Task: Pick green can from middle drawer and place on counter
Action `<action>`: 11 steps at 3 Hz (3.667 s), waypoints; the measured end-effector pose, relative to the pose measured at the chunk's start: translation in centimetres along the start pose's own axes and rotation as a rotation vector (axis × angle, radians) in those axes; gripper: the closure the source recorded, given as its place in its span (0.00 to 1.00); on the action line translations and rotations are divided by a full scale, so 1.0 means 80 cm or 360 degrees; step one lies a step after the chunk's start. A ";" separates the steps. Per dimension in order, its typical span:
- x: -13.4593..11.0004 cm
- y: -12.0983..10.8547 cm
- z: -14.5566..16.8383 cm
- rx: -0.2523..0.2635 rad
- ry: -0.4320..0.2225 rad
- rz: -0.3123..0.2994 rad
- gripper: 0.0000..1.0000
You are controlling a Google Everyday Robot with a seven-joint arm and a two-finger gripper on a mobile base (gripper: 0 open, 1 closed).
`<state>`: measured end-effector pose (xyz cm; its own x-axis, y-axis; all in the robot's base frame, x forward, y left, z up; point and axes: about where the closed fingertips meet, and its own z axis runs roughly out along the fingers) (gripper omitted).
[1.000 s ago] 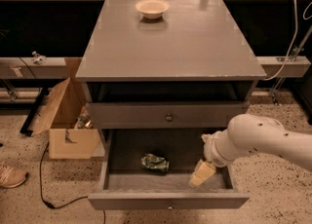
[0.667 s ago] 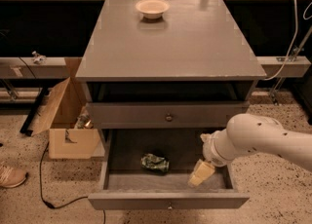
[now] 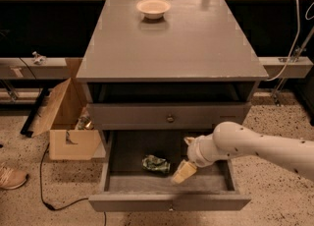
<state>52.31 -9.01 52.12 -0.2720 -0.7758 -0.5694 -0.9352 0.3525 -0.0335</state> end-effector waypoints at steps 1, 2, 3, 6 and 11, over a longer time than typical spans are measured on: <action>-0.015 -0.012 0.051 0.0000 -0.0111 0.0018 0.00; -0.029 -0.031 0.097 0.0038 -0.0185 0.0036 0.00; -0.033 -0.039 0.146 0.0070 -0.0189 0.0057 0.00; -0.009 -0.016 0.231 0.0088 -0.0057 0.0000 0.42; -0.040 -0.089 0.028 0.0130 -0.0627 -0.0235 1.00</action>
Offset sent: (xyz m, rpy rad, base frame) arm 0.0811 0.0764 -0.0760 0.1541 -0.0904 -0.0601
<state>60.34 -7.90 52.36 -0.0144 -0.5672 -0.8235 -0.9322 0.3055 -0.1941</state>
